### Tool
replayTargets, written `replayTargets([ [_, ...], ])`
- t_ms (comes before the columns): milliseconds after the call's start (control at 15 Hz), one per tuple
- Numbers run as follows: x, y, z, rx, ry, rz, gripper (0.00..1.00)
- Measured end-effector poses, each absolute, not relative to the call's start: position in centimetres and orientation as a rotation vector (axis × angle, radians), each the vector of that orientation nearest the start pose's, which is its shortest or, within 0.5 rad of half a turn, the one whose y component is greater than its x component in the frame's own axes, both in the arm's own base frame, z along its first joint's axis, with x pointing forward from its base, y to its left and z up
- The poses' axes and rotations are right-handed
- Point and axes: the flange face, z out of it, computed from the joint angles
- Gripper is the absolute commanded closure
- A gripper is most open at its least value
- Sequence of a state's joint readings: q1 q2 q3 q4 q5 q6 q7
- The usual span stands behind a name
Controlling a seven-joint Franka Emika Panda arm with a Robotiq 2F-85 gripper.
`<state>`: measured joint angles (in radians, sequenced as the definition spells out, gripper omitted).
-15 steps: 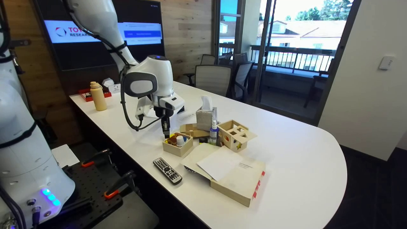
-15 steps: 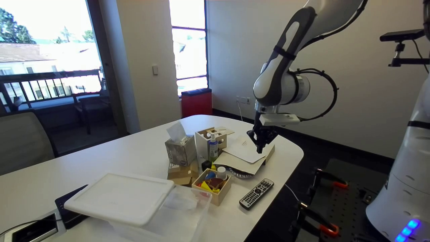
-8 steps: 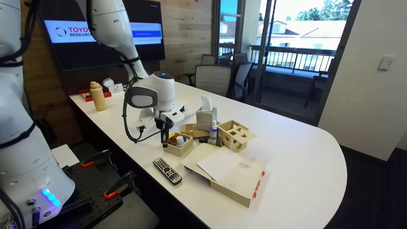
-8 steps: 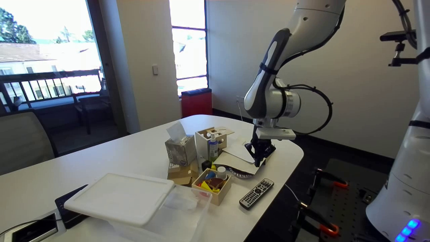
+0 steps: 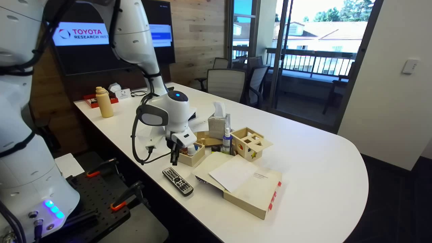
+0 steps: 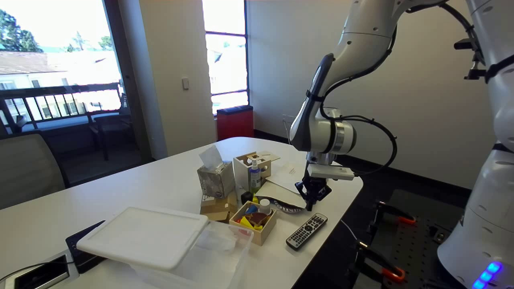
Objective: Press the button on the remote
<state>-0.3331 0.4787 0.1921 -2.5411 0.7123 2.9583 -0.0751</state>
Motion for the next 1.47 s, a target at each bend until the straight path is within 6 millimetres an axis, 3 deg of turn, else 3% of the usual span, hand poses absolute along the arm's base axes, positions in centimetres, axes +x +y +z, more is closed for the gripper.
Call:
replayTargets([
  [600, 39.5, -7.7, 3.7, -2.741, 1.159, 0.108, 1.00],
  [1467, 40.3, -7.7, 1.2, -2.770, 1.183, 0.029, 1.00],
])
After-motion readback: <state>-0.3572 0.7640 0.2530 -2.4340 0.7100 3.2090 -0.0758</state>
